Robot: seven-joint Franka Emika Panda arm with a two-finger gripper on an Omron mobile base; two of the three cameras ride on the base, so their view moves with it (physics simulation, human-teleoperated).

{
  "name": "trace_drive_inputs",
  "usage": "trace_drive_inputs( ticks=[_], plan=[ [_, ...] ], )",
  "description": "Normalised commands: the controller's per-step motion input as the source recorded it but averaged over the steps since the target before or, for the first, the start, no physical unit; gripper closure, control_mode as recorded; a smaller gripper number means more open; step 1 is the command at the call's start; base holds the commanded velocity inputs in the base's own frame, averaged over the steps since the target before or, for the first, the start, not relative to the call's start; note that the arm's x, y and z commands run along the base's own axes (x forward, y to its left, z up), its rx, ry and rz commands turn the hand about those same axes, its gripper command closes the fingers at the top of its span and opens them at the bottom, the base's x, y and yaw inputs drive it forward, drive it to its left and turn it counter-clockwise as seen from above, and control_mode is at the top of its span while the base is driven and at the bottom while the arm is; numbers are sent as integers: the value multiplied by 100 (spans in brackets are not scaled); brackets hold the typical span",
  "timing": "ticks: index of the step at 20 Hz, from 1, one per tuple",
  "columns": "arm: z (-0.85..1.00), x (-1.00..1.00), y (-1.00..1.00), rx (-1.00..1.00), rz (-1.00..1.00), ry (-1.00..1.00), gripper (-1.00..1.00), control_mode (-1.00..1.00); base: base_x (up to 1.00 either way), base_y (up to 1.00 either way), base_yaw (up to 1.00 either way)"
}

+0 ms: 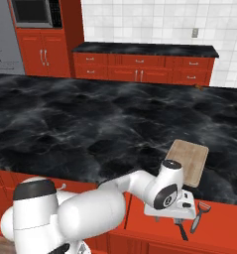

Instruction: Open the drawer on the right and place the cutting tools on the cutting board.

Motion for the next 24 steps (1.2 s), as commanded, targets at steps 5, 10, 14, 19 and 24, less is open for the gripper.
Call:
trace_drive_inputs(
  ticks=[5,10,14,19,24],
  plan=[
    [-31,0,-24,3,0,0,-100,-100,0,0,0],
    [-39,1,-10,2,0,-4,-100,-100,0,0,0],
    [-36,11,-1,0,0,-8,-100,-100,0,0,0],
    [-13,8,-1,0,0,-2,-100,-100,0,0,0],
    [-10,4,-10,0,0,-1,-100,-100,0,0,0]
  ],
)
